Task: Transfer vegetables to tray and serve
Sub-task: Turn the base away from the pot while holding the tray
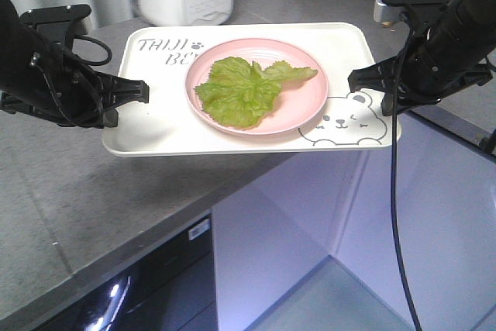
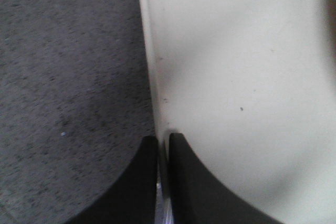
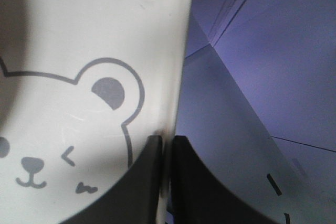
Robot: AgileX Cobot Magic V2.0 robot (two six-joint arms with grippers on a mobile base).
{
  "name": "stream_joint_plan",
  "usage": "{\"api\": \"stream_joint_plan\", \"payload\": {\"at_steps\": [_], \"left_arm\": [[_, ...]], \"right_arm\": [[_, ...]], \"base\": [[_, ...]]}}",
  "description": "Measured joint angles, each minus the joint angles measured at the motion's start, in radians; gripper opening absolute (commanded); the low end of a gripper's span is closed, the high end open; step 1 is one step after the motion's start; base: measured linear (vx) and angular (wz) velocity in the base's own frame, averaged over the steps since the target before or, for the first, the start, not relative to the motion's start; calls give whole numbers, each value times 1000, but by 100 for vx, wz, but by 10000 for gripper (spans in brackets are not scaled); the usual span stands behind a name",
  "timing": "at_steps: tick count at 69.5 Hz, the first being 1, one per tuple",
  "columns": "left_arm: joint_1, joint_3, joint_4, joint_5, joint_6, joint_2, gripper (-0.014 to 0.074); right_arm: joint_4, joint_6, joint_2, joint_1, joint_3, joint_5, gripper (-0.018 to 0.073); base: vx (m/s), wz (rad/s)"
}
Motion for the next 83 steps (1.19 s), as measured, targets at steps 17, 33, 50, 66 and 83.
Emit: {"api": "stream_joint_plan", "payload": {"at_steps": [17,33,50,66,83], "left_arm": [[0,0,0,0,0,0,-6],[0,0,0,0,0,0,-6],[0,0,0,0,0,0,-6],[0,0,0,0,0,0,-6],[0,0,0,0,0,0,-6]], "right_arm": [[0,0,0,0,0,0,-4],[0,0,0,0,0,0,-4],[0,0,-1,0,0,0,-4],[0,0,-1,0,0,0,-4],[0,0,-1,0,0,0,-4]], "base": [[2,-40],[6,-36],[9,-38],[11,-42],[12,-45]]}}
